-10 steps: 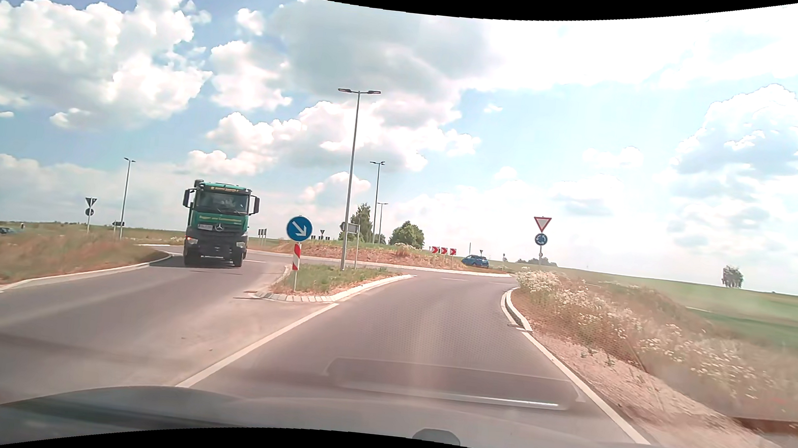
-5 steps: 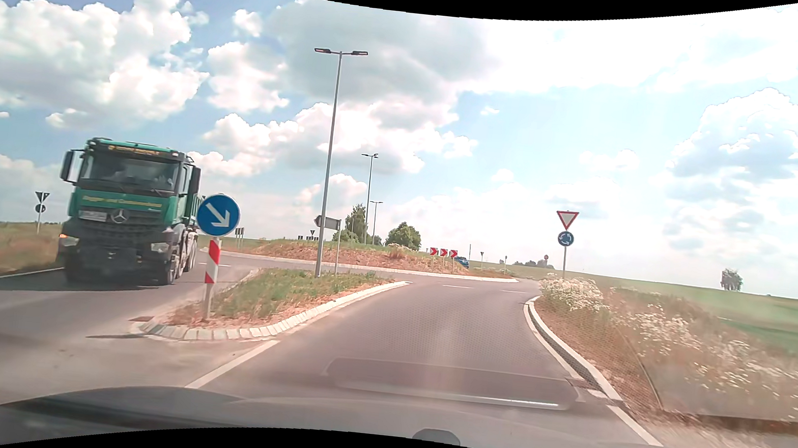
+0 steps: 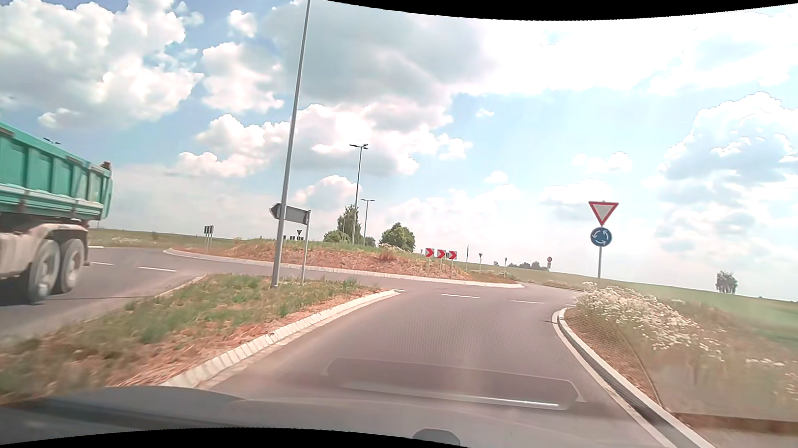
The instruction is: Follow the waypoints while adhering to traffic rules and regulations
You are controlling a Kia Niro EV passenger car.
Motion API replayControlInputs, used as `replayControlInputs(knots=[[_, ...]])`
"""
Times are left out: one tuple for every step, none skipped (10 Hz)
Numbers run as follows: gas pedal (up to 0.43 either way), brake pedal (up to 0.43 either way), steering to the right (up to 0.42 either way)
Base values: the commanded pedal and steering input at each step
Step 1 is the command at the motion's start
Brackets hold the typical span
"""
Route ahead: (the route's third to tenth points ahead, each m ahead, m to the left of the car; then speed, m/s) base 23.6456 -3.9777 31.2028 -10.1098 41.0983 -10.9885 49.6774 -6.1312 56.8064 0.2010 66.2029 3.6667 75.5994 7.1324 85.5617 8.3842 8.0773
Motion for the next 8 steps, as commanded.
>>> replayControlInputs(knots=[[0.118,0.0,0.055],[0.118,0.0,0.068],[0.118,0.0,0.082],[0.118,0.0,0.092],[0.118,0.0,0.101],[0.118,0.0,0.11],[0.118,0.0,0.116],[0.118,0.0,0.122]])
